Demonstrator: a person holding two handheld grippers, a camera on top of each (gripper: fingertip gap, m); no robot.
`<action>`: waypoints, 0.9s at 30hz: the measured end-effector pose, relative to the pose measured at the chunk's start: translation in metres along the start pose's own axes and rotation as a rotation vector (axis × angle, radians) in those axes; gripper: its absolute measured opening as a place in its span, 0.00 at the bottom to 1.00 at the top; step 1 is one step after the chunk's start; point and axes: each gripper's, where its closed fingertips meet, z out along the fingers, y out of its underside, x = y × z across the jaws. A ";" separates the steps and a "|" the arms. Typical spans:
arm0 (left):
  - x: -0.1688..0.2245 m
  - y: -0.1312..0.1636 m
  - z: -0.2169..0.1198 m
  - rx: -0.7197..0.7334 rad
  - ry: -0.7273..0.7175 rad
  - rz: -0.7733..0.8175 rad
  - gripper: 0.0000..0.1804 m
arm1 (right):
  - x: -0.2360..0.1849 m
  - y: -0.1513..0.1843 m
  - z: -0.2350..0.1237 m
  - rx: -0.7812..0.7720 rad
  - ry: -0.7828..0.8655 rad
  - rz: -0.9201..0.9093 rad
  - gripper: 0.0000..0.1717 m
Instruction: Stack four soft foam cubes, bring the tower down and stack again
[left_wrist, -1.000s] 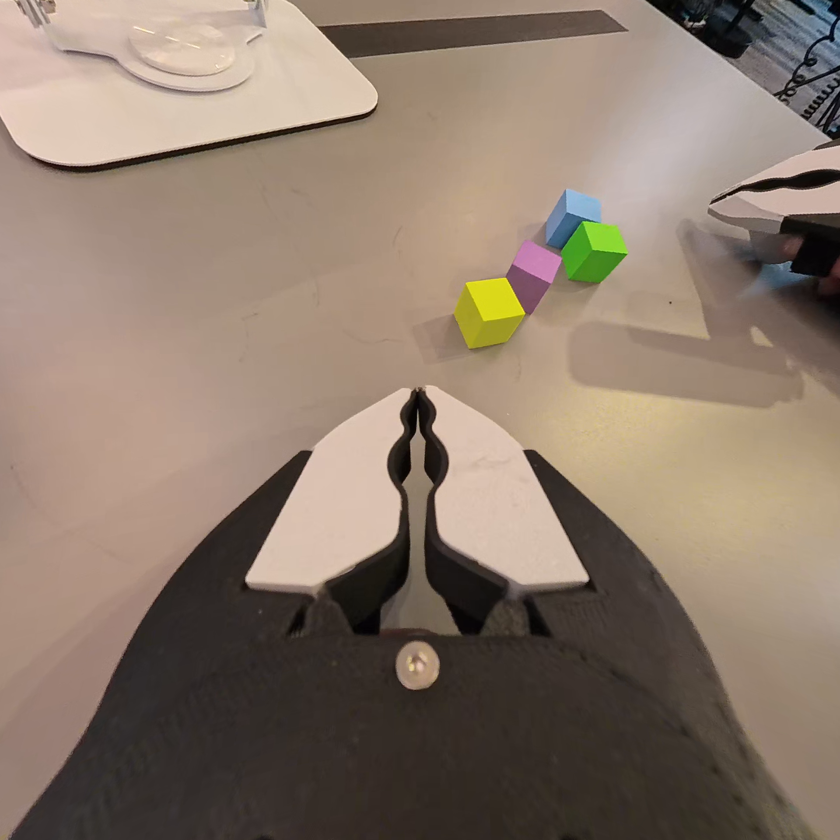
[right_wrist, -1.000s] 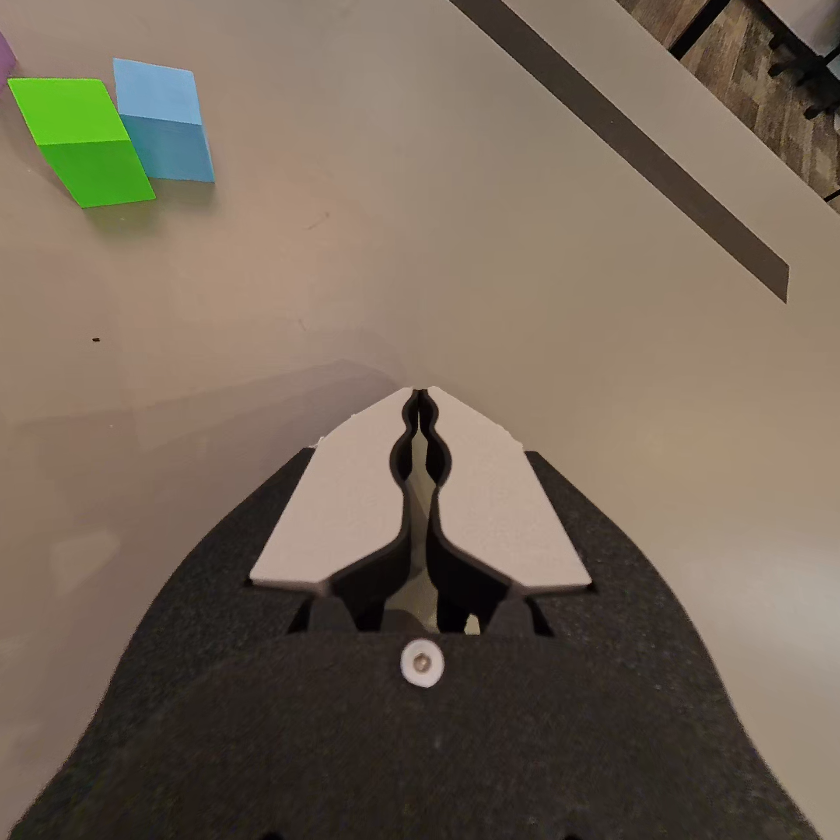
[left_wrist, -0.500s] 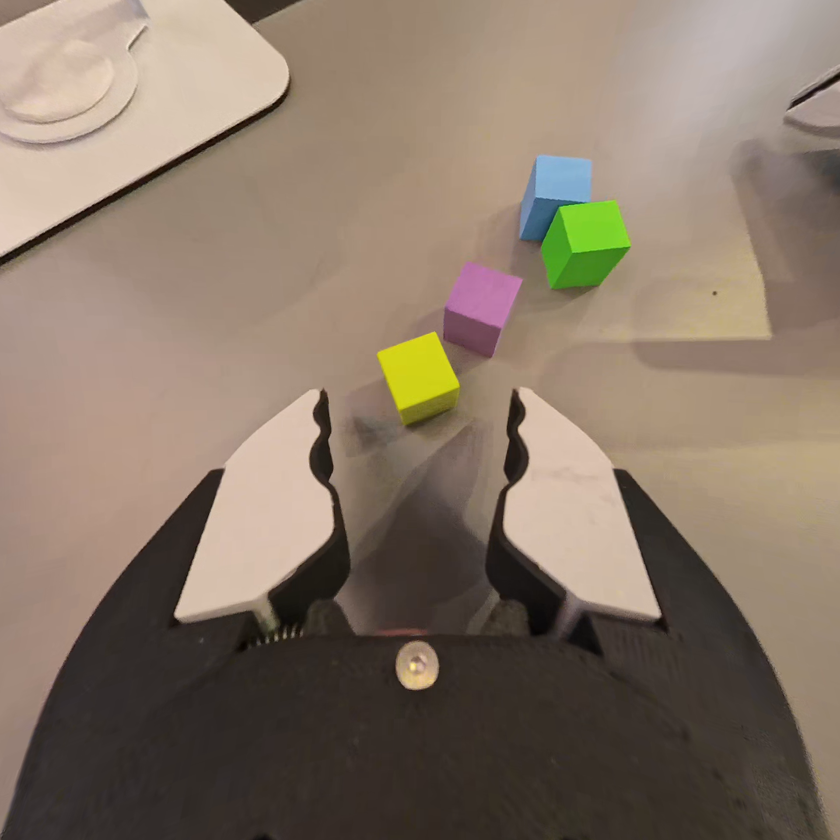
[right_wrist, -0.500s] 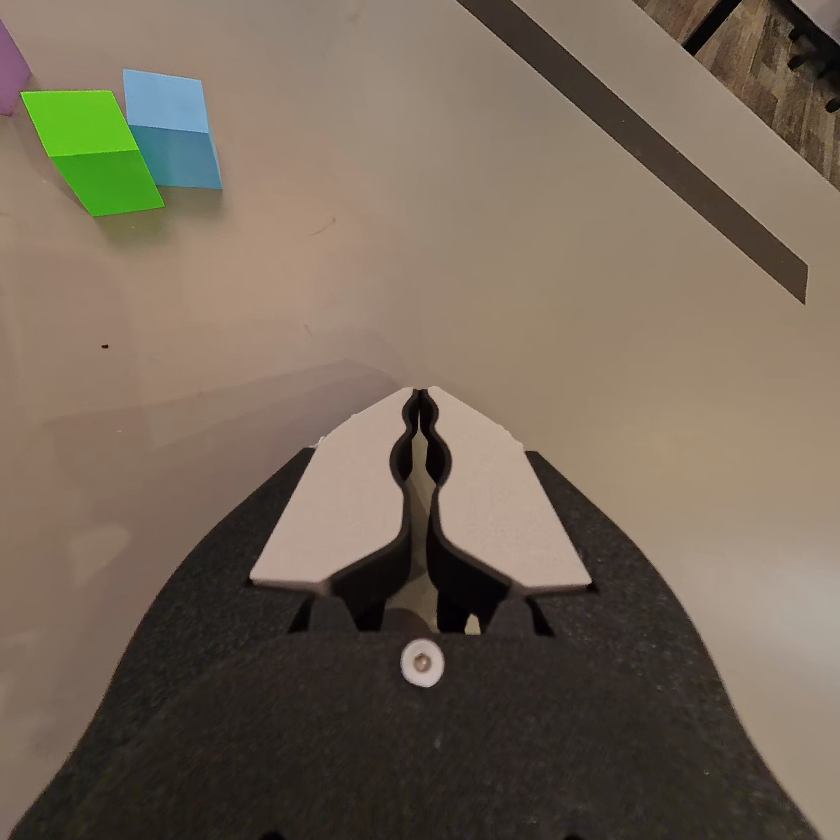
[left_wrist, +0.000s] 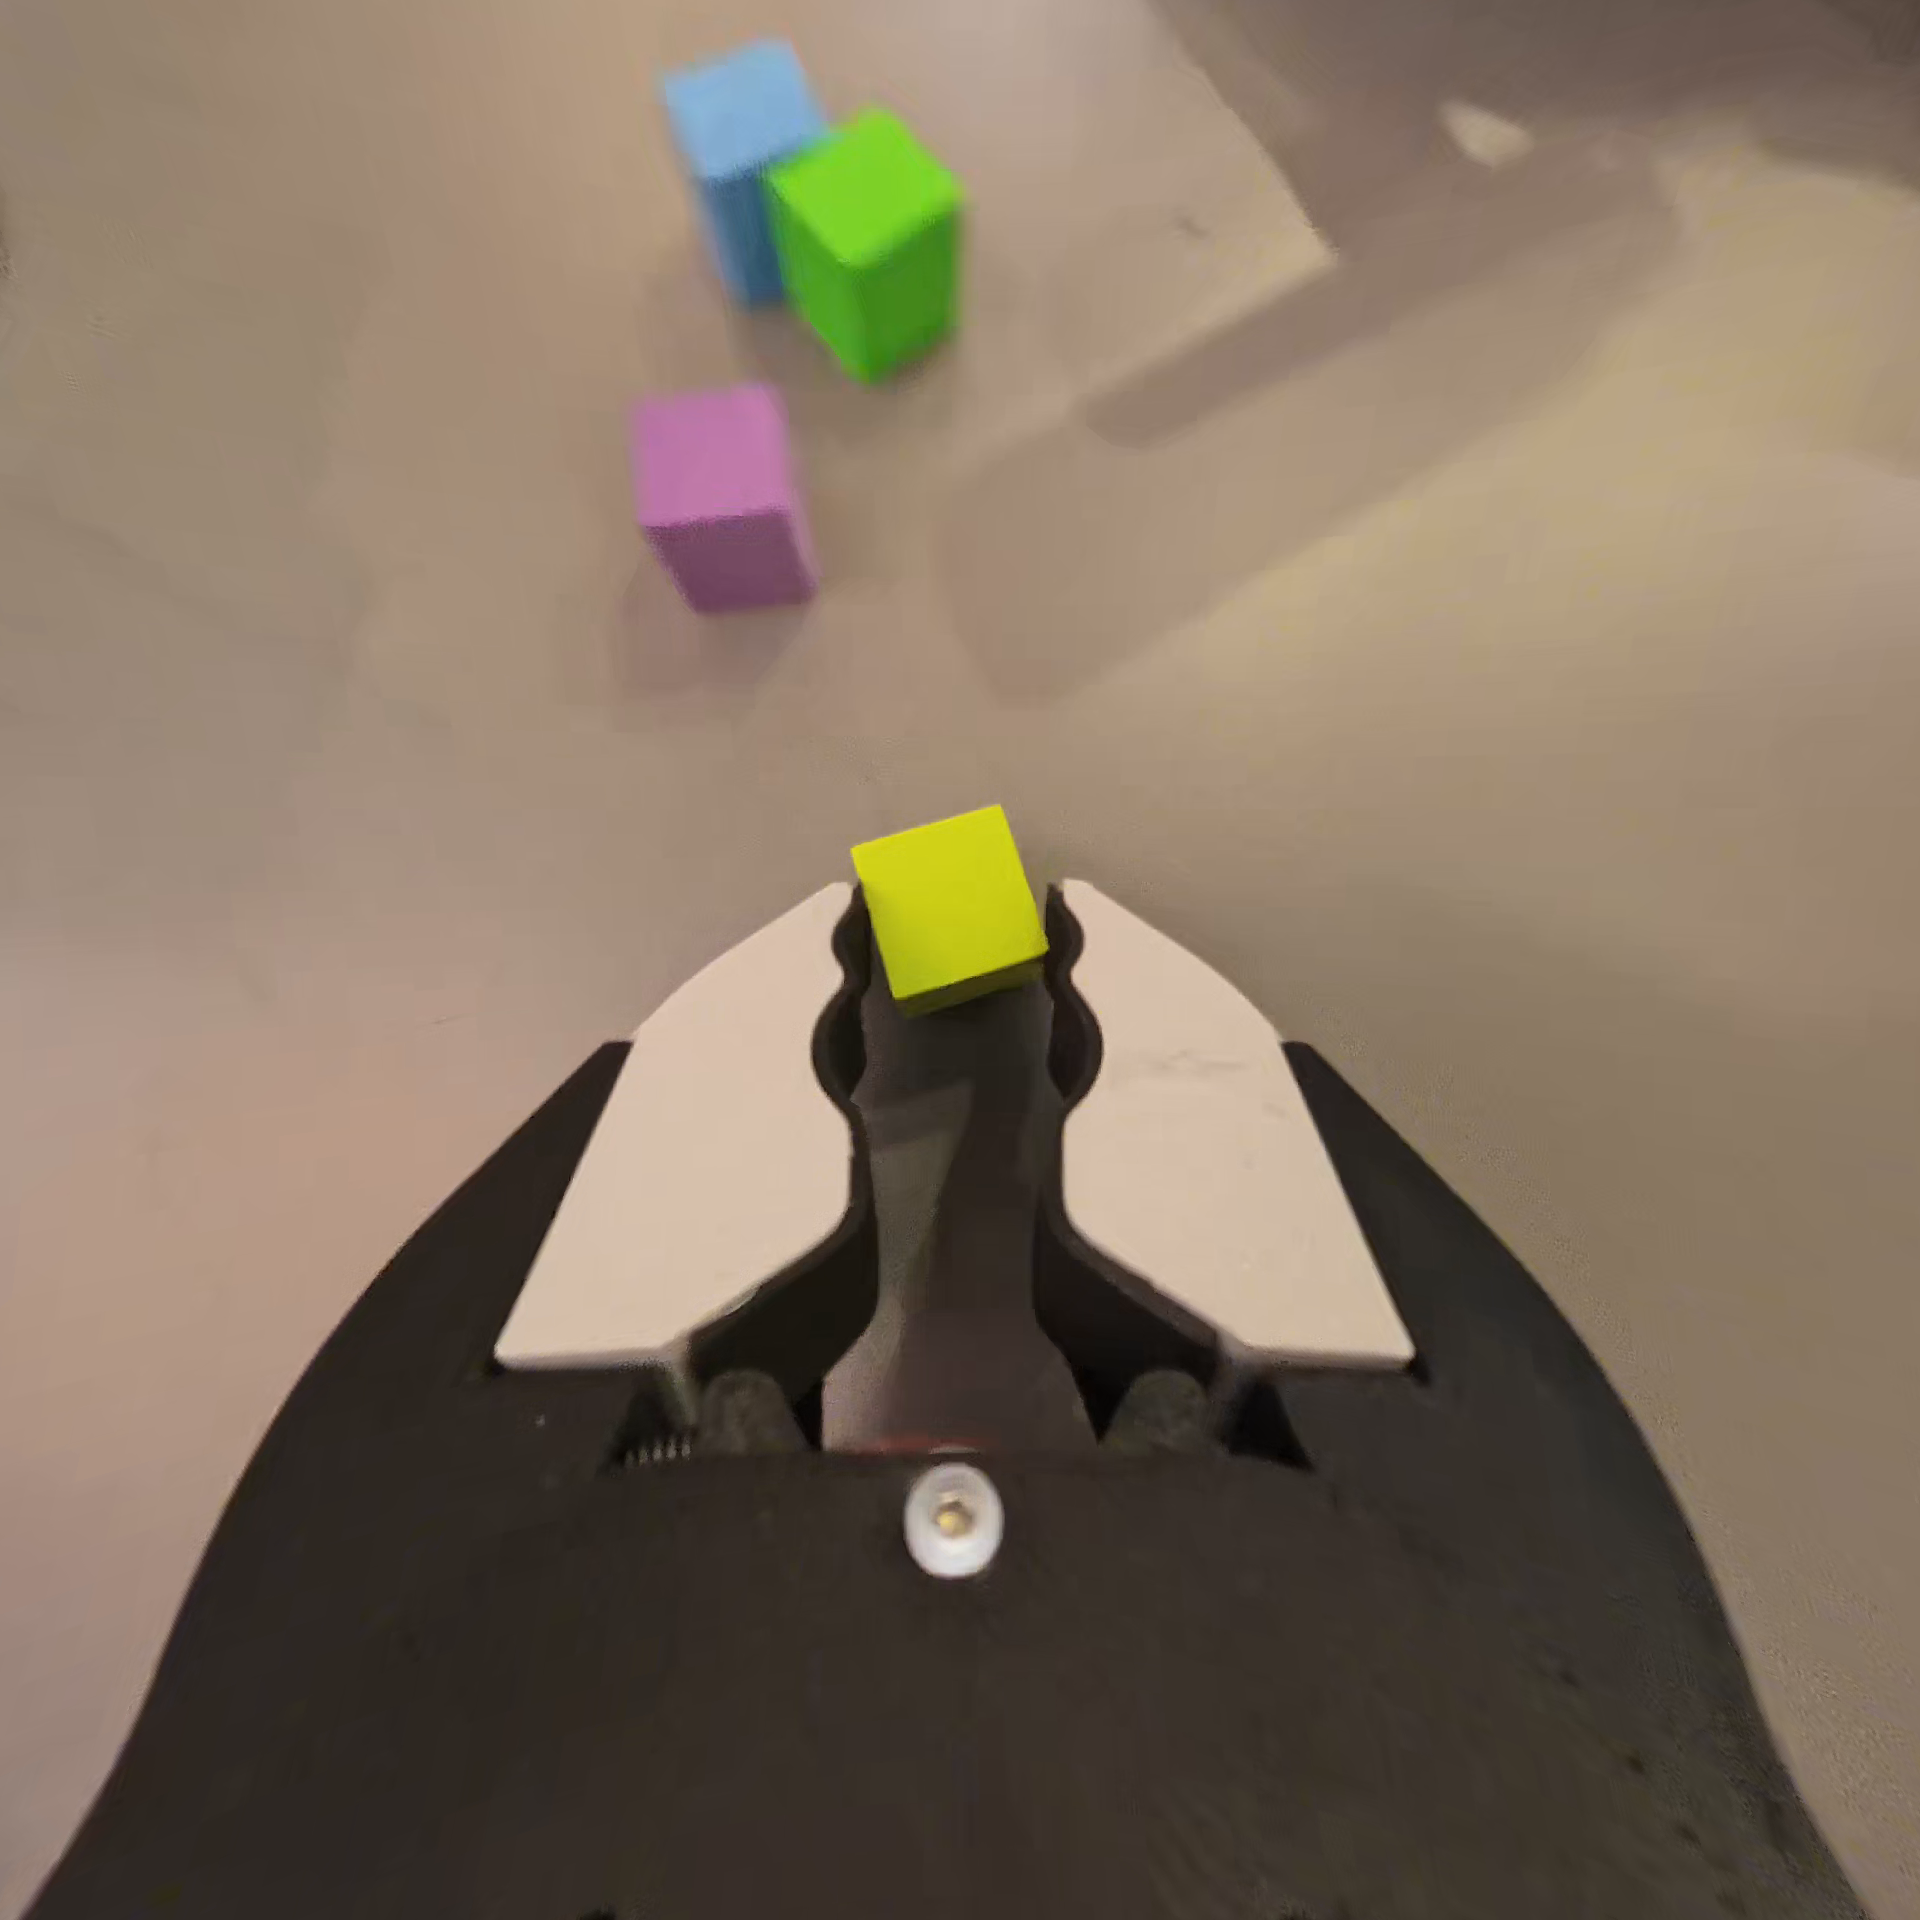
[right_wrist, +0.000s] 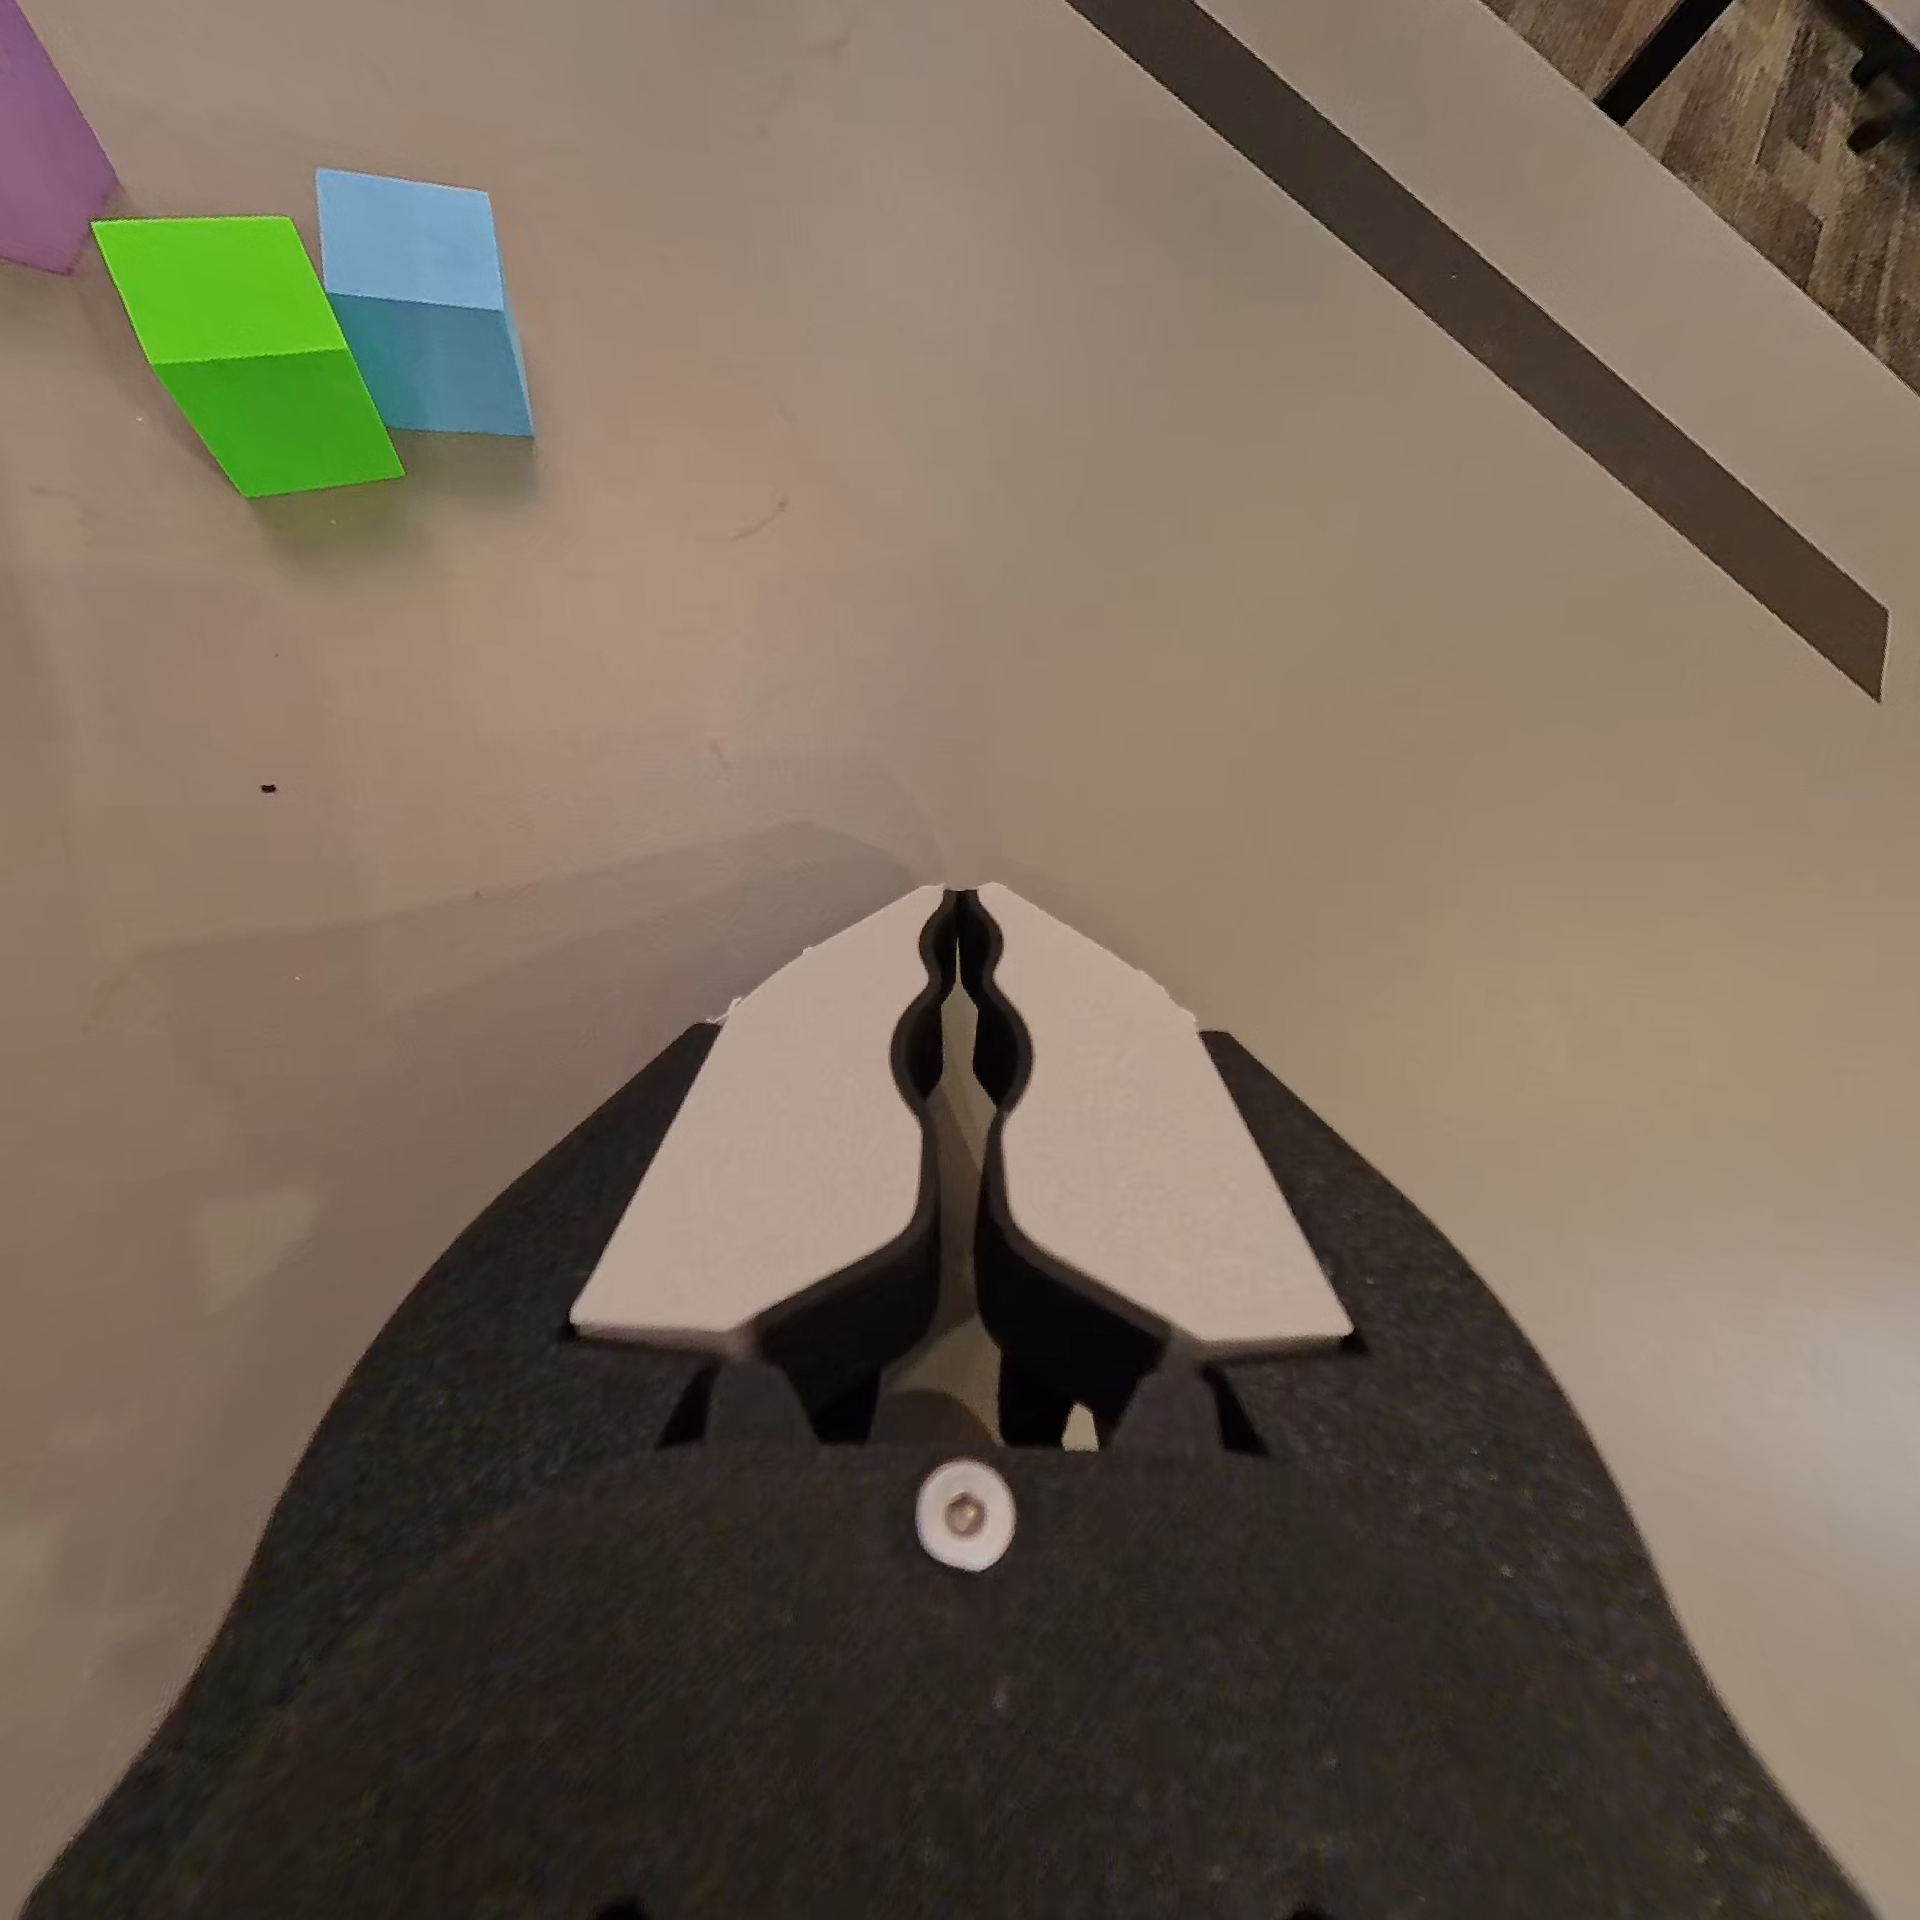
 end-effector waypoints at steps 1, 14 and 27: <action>0.008 0.002 -0.007 0.020 0.046 0.063 0.17 | 0.000 0.000 0.000 0.000 -0.001 0.000 0.00; 0.024 0.020 -0.021 0.052 0.230 0.148 0.39 | -0.003 -0.004 -0.001 0.023 0.020 -0.039 0.06; 0.003 0.017 -0.048 0.208 0.253 -0.006 0.38 | -0.111 -0.088 -0.020 0.207 -0.497 -0.384 0.25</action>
